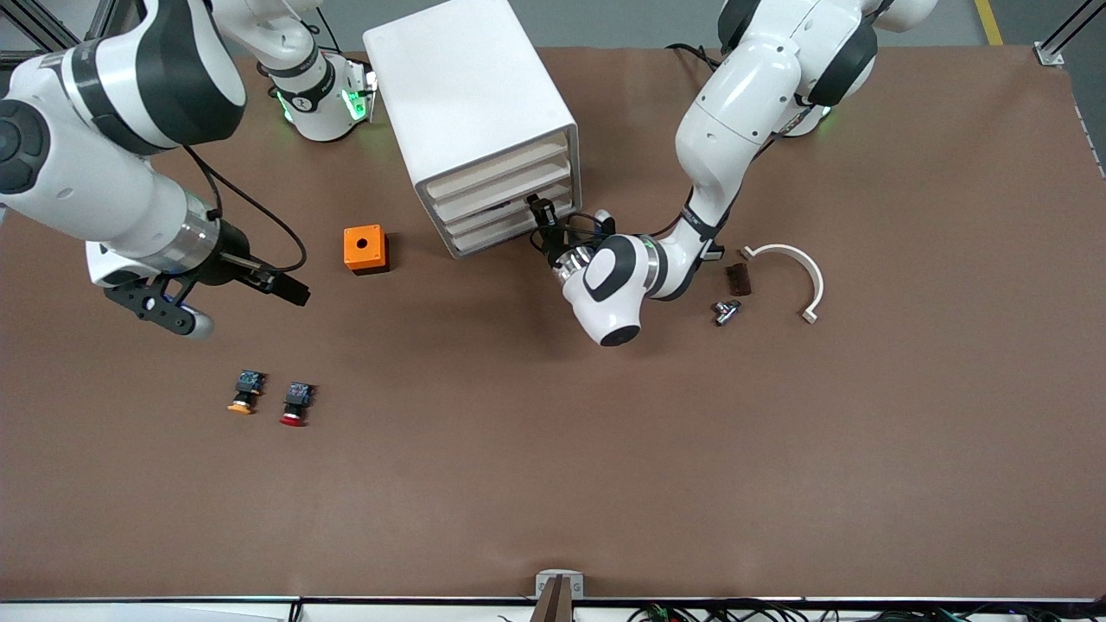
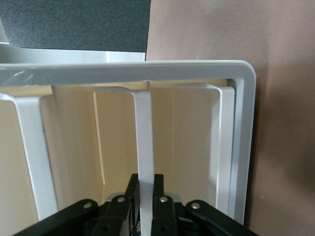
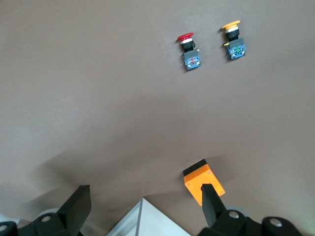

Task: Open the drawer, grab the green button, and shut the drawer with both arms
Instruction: 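Pull the drawer further out while the right gripper reaches toward it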

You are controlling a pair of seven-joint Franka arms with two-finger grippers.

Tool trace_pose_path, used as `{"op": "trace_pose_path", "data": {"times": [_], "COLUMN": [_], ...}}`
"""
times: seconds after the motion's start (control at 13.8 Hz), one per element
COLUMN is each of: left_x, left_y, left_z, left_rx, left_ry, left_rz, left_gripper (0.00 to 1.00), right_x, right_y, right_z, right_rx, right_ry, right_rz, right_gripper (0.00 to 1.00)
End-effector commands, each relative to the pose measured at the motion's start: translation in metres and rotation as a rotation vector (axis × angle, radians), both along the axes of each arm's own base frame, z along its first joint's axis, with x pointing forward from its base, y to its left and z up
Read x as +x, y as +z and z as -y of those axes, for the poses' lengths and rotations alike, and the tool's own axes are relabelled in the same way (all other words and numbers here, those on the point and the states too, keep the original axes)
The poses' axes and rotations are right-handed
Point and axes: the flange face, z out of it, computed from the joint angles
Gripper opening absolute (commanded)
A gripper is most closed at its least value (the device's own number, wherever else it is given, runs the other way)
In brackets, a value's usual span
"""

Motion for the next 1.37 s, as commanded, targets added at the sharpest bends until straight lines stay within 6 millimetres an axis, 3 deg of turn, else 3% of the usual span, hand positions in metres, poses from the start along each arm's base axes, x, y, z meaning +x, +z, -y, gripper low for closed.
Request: {"op": "trace_pose_path", "data": {"times": [0.0, 0.29, 0.58, 0.87, 0.94, 1.01, 1.08, 1.16, 1.3], "left_x": [0.012, 0.079, 0.128, 0.140, 0.140, 0.138, 0.141, 0.141, 0.144], "left_y": [0.001, 0.018, 0.037, 0.043, 0.042, 0.039, 0.039, 0.039, 0.046], "left_z": [-0.005, -0.040, -0.068, -0.077, -0.077, -0.078, -0.081, -0.082, -0.085], "left_rx": [-0.003, -0.029, -0.069, -0.086, -0.098, -0.100, -0.099, -0.095, -0.100], "left_ry": [0.024, 0.138, 0.231, 0.249, 0.242, 0.241, 0.246, 0.244, 0.243], "left_rz": [-0.010, 0.075, 0.172, 0.191, 0.201, 0.198, 0.197, 0.201, 0.213], "left_gripper": [0.01, 0.01, 0.01, 0.05, 0.14, 0.30, 0.53, 0.86, 0.99], "right_x": [-0.003, -0.005, -0.010, -0.016, -0.019, -0.021, -0.025, -0.028, -0.031], "right_y": [0.004, 0.005, -0.001, -0.005, -0.008, -0.012, -0.017, -0.023, -0.044], "right_z": [-0.015, -0.034, -0.063, -0.089, -0.099, -0.110, -0.123, -0.134, -0.155], "right_rx": [0.014, 0.019, 0.014, 0.012, 0.011, 0.008, 0.003, -0.006, -0.020], "right_ry": [-0.048, -0.079, -0.128, -0.177, -0.192, -0.215, -0.232, -0.245, -0.282], "right_rz": [0.007, 0.019, 0.017, 0.016, 0.012, 0.008, 0.003, -0.003, -0.018], "right_gripper": [1.00, 1.00, 1.00, 1.00, 1.00, 1.00, 1.00, 1.00, 1.00]}}
